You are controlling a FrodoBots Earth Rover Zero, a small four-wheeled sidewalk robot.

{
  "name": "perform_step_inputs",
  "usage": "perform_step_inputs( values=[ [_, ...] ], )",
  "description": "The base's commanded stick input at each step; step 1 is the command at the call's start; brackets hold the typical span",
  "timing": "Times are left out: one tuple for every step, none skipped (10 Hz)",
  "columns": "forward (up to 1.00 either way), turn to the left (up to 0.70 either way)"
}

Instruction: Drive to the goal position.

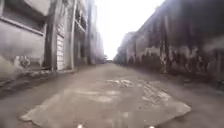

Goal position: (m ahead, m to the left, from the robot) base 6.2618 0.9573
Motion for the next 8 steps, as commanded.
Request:
perform_step_inputs(
  values=[
    [1.00,0.02],
    [1.00,0.02],
    [1.00,0.02],
    [1.00,0.02],
    [1.00,0.02],
    [1.00,0.02],
    [1.00,0.02],
    [1.00,0.02]
  ],
)
